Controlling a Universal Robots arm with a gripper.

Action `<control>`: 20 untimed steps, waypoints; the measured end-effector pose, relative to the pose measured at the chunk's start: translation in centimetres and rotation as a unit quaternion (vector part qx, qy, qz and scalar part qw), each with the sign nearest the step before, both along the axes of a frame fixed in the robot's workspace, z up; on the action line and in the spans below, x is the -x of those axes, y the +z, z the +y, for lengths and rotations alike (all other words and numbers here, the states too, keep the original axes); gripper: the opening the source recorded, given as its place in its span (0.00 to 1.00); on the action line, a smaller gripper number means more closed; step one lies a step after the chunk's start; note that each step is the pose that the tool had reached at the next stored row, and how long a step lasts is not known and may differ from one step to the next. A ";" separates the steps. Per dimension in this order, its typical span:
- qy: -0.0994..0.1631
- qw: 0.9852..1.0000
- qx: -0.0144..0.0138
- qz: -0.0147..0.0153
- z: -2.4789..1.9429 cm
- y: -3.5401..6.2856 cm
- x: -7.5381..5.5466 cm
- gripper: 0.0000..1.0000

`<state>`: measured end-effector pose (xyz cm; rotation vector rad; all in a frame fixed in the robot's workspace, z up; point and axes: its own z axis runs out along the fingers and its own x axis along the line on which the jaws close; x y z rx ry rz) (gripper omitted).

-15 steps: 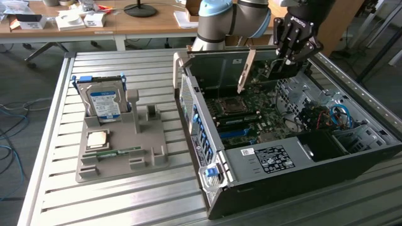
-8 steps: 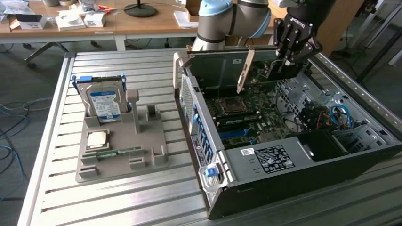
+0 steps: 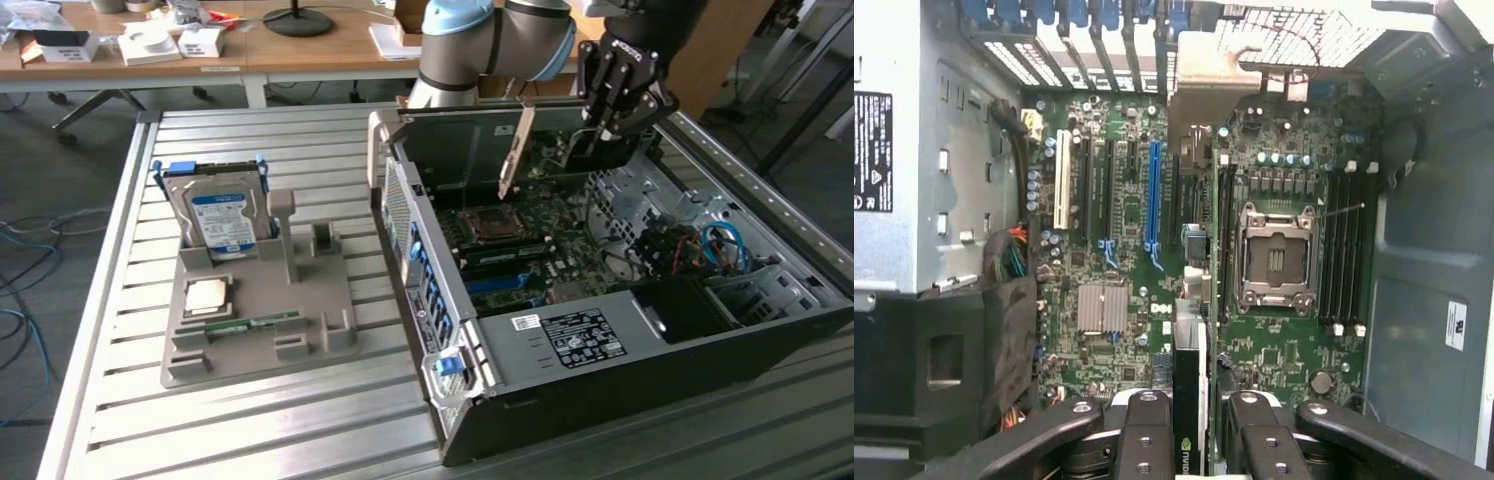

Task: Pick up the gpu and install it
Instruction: 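Insert the gpu into the slot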

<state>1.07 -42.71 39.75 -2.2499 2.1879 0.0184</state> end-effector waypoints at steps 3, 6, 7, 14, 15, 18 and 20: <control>-0.001 1.000 0.000 0.000 0.00 -0.10 0.5 0.26; -0.002 1.000 0.000 0.000 0.00 -0.14 0.7 0.26; -0.002 1.000 0.000 0.000 0.00 -0.14 0.7 0.26; -0.002 1.000 0.000 0.000 0.00 -0.15 0.9 0.26; -0.002 1.000 0.000 0.000 0.00 -0.15 1.0 0.26; -0.002 1.000 0.000 0.000 0.00 -0.15 1.3 0.26; -0.002 1.000 0.000 0.000 0.00 -0.15 1.4 0.26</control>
